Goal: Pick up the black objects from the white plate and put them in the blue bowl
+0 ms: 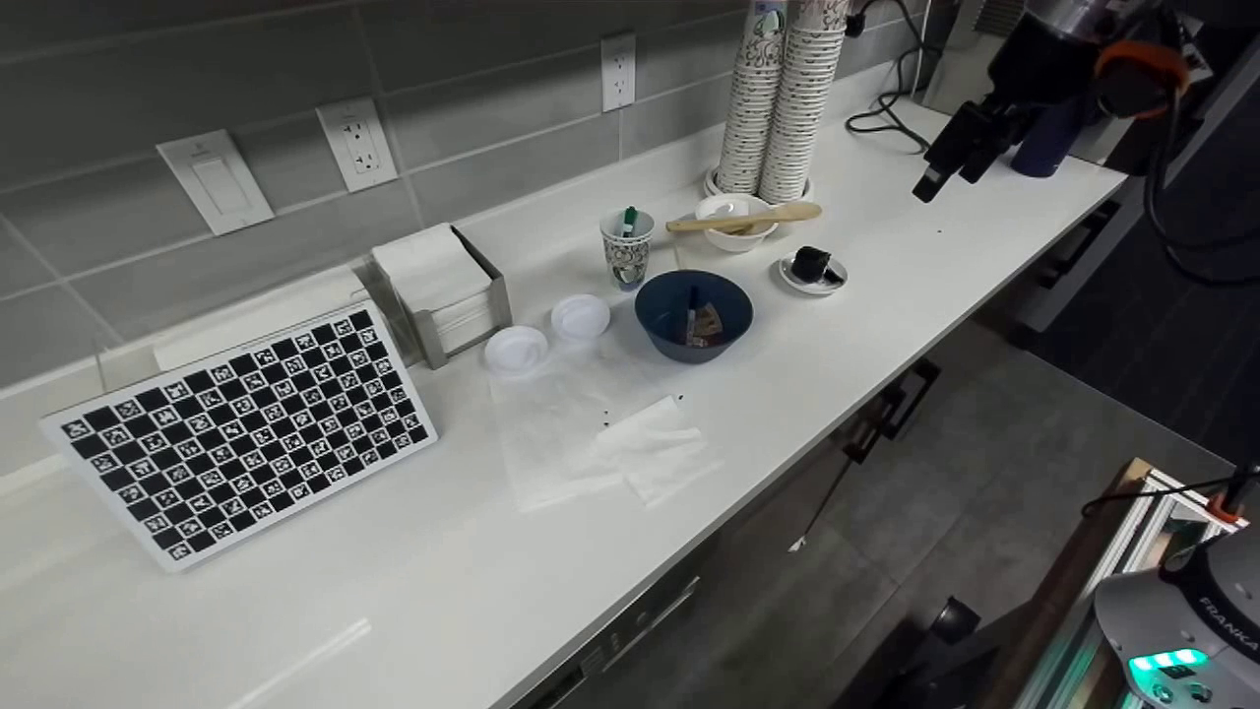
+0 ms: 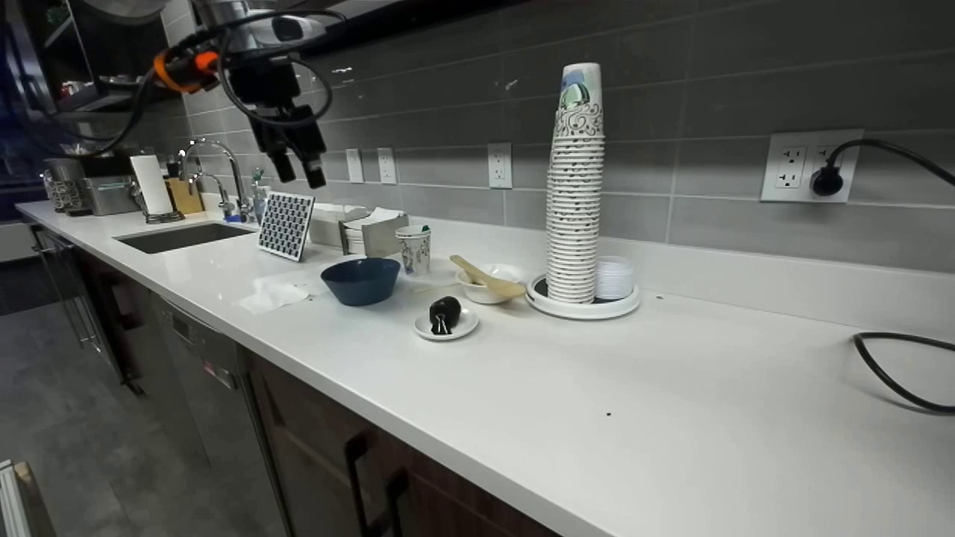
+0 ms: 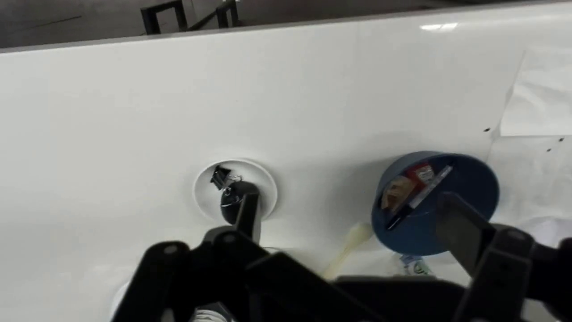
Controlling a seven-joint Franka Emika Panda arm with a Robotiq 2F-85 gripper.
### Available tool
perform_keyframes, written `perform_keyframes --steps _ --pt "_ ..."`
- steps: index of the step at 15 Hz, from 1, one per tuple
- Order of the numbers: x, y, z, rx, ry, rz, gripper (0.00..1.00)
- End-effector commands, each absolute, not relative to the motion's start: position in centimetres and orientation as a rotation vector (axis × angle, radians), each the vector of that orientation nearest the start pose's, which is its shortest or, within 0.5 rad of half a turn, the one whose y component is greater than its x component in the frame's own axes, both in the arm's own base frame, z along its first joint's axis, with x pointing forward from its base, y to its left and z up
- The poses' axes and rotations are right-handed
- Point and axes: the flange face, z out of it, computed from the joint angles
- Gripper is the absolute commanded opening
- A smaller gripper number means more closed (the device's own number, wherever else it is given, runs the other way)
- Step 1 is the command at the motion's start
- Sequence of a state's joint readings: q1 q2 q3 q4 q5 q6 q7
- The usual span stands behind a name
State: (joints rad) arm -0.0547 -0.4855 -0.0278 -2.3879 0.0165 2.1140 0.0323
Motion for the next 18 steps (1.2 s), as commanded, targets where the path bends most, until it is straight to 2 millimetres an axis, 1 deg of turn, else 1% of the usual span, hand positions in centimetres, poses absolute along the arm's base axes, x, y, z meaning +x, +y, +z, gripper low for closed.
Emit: perform_keyframes --steps 1,2,3,4,7,8,9,11,12,13,15,17,18 --pt "44.8 -7.3 49.6 -3.104 0.309 -0.218 1.0" --pt "43.2 -6.2 50.3 -3.089 0.269 -0.286 1.0" --pt "43.7 -7.0 49.5 -3.088 0.294 -0.257 1.0" --pt "44.1 -7.4 49.1 -3.088 0.304 -0.24 1.0" --pt "44.7 -7.3 48.9 -3.09 0.302 -0.228 1.0" --pt "46.2 -7.1 47.7 -3.095 0.305 -0.243 1.0" --pt "47.5 -7.1 46.5 -3.13 0.265 -0.282 1.0" --pt "49.7 -7.7 44.4 -3.184 0.166 -0.315 1.0" --pt "51.0 -8.3 43.2 -3.218 0.104 -0.331 1.0" --pt "52.2 -9.1 41.9 -3.253 0.077 -0.316 1.0" --pt "54.4 -10.1 39.6 -3.264 0.007 -0.313 1.0" --pt "56.7 -10.7 37.8 -3.219 -0.03 -0.359 1.0" --pt "57.6 -11.0 37.0 -3.163 -0.031 -0.332 1.0"
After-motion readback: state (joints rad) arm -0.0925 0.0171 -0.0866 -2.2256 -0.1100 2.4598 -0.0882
